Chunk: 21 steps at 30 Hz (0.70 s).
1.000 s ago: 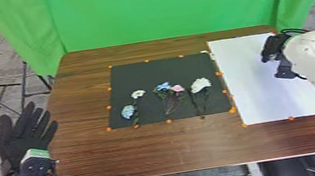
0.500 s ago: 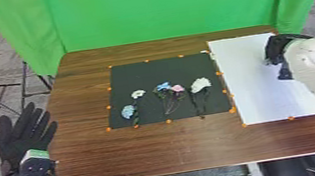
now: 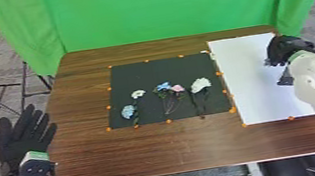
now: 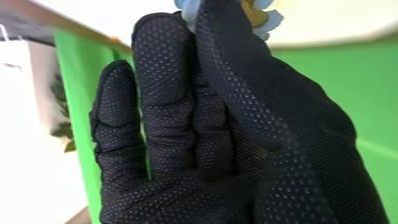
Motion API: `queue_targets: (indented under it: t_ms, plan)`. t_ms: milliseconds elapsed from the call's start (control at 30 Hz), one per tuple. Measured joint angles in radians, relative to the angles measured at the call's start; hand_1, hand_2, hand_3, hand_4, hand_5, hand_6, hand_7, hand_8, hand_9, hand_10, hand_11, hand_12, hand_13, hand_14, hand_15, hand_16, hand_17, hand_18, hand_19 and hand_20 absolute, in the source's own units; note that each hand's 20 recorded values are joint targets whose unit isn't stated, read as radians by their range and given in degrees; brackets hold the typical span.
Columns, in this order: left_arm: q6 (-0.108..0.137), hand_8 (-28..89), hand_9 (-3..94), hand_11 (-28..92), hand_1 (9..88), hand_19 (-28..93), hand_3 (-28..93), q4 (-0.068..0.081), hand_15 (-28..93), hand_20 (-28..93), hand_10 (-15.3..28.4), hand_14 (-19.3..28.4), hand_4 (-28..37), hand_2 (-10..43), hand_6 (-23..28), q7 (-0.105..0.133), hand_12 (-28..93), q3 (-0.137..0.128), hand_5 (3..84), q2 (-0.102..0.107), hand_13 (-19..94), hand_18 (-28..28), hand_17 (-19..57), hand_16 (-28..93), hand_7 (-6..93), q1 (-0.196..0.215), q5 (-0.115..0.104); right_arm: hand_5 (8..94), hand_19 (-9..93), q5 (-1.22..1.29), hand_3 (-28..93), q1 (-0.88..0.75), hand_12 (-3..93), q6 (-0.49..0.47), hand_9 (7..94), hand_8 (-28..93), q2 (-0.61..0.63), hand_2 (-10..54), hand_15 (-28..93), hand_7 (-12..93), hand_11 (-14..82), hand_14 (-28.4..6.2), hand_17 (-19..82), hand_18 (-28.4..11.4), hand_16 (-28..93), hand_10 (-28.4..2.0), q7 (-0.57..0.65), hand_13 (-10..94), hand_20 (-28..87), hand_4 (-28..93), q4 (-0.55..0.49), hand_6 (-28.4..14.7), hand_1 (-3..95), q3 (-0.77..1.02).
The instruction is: Arrange flowers
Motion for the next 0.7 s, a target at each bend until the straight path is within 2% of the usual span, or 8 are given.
queue_targets:
  t_ms: [167, 333, 533, 700]
  plan:
    - [-0.001, -11, 23.5, 21, 23.6, 24, 72, -0.001, 29, 8, 12.9, 11.9, -28.3, 8.6, 7.0, -0.001, 9, -0.01, 32.4, -0.002, 11, 11.2, -6.4, -7, 17.7, 0.003, 0.0, 73.3, 72, -0.025, 69, -0.163, 46.0, 0.008, 84.3, -1, 0.017, -9.5, 40, 39, 13.1, -3.3, 34, -18.8, 44, -7.1, 0.0, 71, 41, -28, -0.232, 1.8, 63.8, 0.141]
    - [-0.003, -11, 23.5, 21, 23.9, 24, 72, -0.001, 29, 8, 12.9, 11.9, -28.3, 8.5, 6.9, -0.007, 9, -0.017, 32.4, -0.007, 11, 11.2, -6.5, -7, 17.7, 0.003, 0.004, 73.1, 73, -0.038, 75, -0.25, 46.0, -0.025, 84.2, 1, 0.001, -9.5, 43, 39, 13.3, -4.1, 33, -19.8, 43, -7.1, -0.004, 71, 41, -28, -0.385, 1.5, 60.1, 0.179]
    - [-0.006, -11, 23.5, 21, 24.2, 24, 72, 0.001, 29, 8, 12.9, 12.0, -28.3, 8.5, 6.9, -0.019, 10, -0.017, 32.3, -0.011, 12, 11.2, -6.5, -7, 17.8, -0.001, 0.008, 72.6, 75, -0.042, 76, -0.318, 46.7, -0.077, 83.7, 2, -0.084, -9.5, 45, 39, 14.4, -4.7, 33, -20.4, 43, -7.6, -0.018, 70, 41, -28, -0.453, 0.6, 58.9, 0.179]
    - [-0.01, -11, 23.6, 21, 24.4, 24, 72, 0.001, 29, 8, 12.8, 12.1, -28.3, 8.3, 7.0, -0.036, 10, -0.017, 32.5, -0.013, 12, 11.2, -6.5, -7, 17.7, -0.006, 0.023, 72.5, 75, -0.05, 76, -0.349, 46.7, -0.096, 83.3, 2, -0.121, -9.5, 45, 39, 14.9, -4.8, 33, -20.6, 43, -7.7, -0.031, 70, 40, -28, -0.467, 0.5, 58.9, 0.139]
